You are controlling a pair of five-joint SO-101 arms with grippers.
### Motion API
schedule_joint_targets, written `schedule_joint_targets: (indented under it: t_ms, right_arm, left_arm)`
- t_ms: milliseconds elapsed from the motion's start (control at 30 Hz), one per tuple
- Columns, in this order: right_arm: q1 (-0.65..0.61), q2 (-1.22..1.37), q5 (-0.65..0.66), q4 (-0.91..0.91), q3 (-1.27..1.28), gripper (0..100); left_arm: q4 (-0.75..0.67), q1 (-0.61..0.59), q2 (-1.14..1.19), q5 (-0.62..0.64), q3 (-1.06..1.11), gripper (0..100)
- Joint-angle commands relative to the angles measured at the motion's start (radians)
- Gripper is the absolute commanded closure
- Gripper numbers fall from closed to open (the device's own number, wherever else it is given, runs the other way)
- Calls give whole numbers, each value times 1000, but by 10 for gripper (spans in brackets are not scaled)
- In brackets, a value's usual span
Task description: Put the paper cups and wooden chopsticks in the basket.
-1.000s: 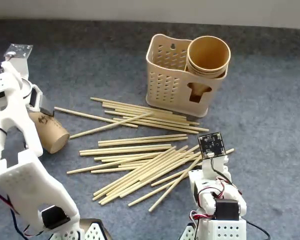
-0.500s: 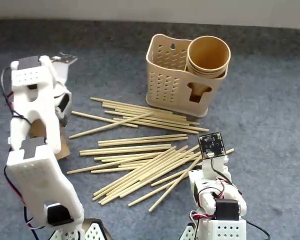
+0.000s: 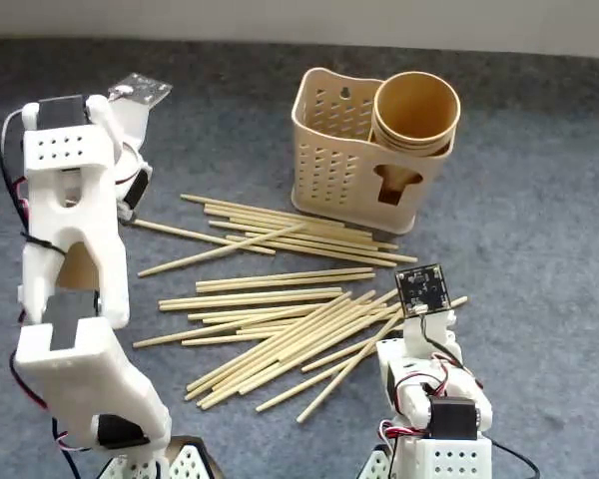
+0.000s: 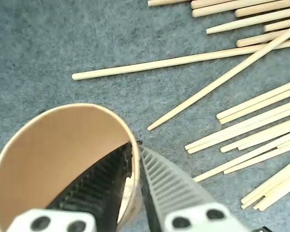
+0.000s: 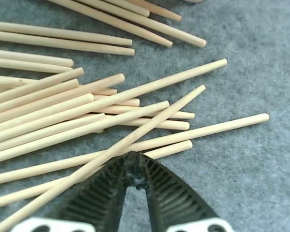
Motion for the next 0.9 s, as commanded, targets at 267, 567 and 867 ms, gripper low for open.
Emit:
schedule_joint_targets:
  t_ms: [267,567,867]
  right_arm:
    - [8,-10,8,-21,154,992]
    - [8,-10,8,-21,154,992]
    - [8,-10,8,-21,154,992]
  left_arm:
    - [11,216,-343,49,8,994]
    - [-80,372,-441,157,5,994]
    - [-276,545,-572,195,5,994]
